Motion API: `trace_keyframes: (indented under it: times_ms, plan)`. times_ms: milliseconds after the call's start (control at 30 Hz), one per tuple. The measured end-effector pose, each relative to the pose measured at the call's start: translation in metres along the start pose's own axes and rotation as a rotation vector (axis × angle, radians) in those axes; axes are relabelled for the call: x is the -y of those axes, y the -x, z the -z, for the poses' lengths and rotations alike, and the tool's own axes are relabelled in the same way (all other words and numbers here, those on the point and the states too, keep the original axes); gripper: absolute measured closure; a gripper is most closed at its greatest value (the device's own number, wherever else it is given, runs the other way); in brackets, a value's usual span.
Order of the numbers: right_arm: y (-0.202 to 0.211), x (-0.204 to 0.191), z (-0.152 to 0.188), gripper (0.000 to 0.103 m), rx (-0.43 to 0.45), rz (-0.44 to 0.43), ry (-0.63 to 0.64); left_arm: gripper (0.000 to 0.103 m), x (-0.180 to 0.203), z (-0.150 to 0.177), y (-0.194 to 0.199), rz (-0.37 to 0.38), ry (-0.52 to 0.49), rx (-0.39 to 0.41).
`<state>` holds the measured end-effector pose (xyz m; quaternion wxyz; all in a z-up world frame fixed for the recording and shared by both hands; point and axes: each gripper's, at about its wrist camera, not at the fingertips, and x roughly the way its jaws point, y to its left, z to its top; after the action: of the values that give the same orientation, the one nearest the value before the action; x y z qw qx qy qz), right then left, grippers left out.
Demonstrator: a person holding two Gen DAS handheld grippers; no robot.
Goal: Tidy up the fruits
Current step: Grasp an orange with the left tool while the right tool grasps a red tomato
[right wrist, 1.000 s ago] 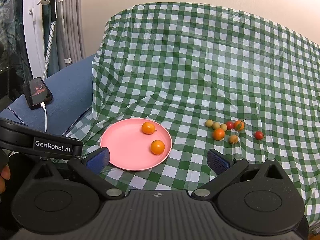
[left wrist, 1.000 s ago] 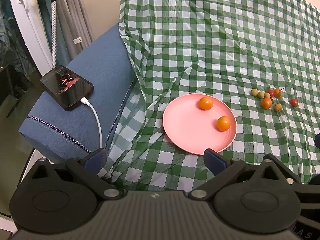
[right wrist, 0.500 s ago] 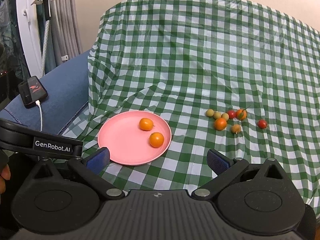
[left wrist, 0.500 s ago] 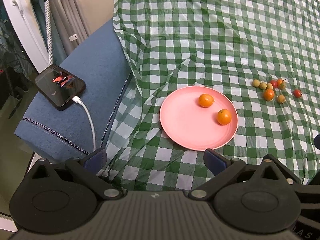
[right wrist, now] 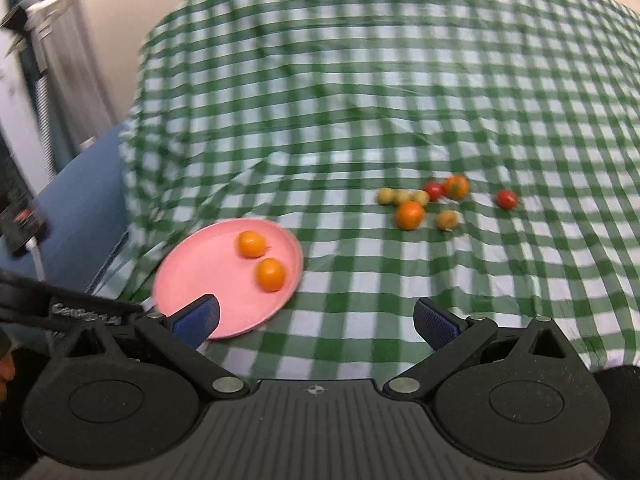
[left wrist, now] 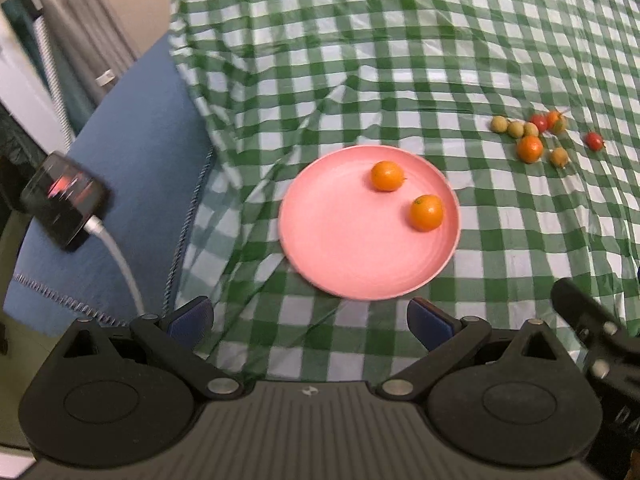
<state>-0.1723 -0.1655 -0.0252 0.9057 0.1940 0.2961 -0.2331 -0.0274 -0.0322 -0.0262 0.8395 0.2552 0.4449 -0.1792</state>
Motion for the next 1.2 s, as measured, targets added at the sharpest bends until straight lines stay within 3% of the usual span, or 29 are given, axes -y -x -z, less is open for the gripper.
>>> trace_keyframes:
  times_ms: [167,367,500,733,867,900,933,1033,1067,1100,1167,1200]
  plan:
    - [-0.018,0.045,-0.009,0.001,0.052,0.107,-0.062,0.000,0.030,-0.033,-0.015,0.034,-0.037,0.000]
    - [-0.060,0.120,-0.034,0.001,0.154,0.295,-0.082,0.000,0.087,-0.089,-0.048,0.209,-0.026,-0.029]
    - [-0.110,0.179,-0.052,0.001,0.171,0.388,-0.120,0.000,0.135,-0.123,-0.084,0.268,-0.049,-0.034]
    - [-0.209,0.230,-0.079,0.001,0.090,0.336,-0.098,0.000,0.197,-0.166,-0.168,0.341,-0.014,-0.152]
    - [-0.248,0.241,-0.073,0.001,0.038,0.376,-0.069,0.000,0.217,-0.177,-0.199,0.346,-0.018,-0.177]
    - [-0.249,0.242,-0.068,0.001,0.091,0.378,-0.059,0.000,0.221,-0.178,-0.207,0.341,-0.026,-0.196]
    - [-0.250,0.241,-0.068,0.001,0.087,0.381,-0.055,0.000,0.225,-0.178,-0.213,0.324,-0.039,-0.203]
    - [-0.253,0.240,-0.068,0.001,0.094,0.382,-0.050,0.000,0.233,-0.176,-0.210,0.312,-0.079,-0.127]
    - [-0.252,0.239,-0.069,0.018,0.102,0.373,-0.043,0.000,0.233,-0.176,-0.210,0.311,-0.071,-0.130]
    - [-0.247,0.231,-0.067,0.056,0.113,0.359,-0.023,0.005,0.232,-0.177,-0.210,0.311,-0.057,-0.140]
    - [-0.245,0.221,-0.068,0.065,0.098,0.371,0.016,0.038,0.228,-0.176,-0.199,0.315,-0.035,-0.114]
    - [-0.244,0.218,-0.067,0.065,0.099,0.377,0.025,0.062,0.228,-0.178,-0.194,0.323,-0.046,-0.112]
